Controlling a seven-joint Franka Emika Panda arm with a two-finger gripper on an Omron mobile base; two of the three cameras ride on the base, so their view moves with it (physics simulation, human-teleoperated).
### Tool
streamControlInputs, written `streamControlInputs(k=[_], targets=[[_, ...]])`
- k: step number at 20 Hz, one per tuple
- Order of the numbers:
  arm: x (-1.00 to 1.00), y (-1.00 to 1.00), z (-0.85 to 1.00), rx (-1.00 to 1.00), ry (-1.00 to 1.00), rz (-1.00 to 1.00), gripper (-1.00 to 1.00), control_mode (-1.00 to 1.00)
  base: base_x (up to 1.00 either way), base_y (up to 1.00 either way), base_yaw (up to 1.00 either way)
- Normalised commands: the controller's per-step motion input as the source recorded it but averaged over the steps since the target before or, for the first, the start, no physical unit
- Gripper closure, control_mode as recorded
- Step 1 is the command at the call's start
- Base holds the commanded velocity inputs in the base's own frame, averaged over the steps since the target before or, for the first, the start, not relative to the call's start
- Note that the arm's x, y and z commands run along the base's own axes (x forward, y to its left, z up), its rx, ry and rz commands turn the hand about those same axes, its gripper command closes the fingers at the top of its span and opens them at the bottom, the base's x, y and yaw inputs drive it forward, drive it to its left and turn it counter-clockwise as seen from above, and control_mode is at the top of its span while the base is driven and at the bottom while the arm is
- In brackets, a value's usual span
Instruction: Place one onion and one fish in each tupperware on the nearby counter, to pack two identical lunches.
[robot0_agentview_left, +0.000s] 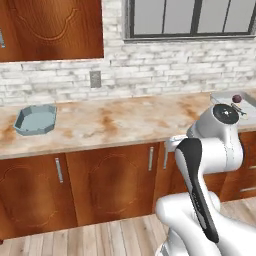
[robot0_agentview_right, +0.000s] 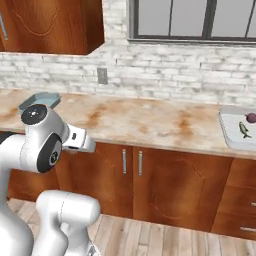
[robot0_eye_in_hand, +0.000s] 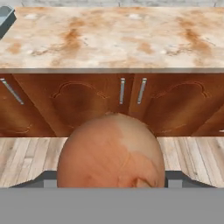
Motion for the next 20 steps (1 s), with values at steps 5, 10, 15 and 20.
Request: streamControlInputs(k=[5,10,15,20], targets=[[0.00,0.00,0.00,0.00,0.00,0.00,1.00,1.00,0.29,1.00,0.00],[0.00,0.00,0.00,0.00,0.00,0.00,1.00,1.00,0.56,1.00,0.00],[0.00,0.00,0.00,0.00,0.00,0.00,1.00,1.00,0.97,1.00,0.00],[0.00,0.00,0.00,0.00,0.00,0.00,1.00,1.00,0.90,0.99,0.00]])
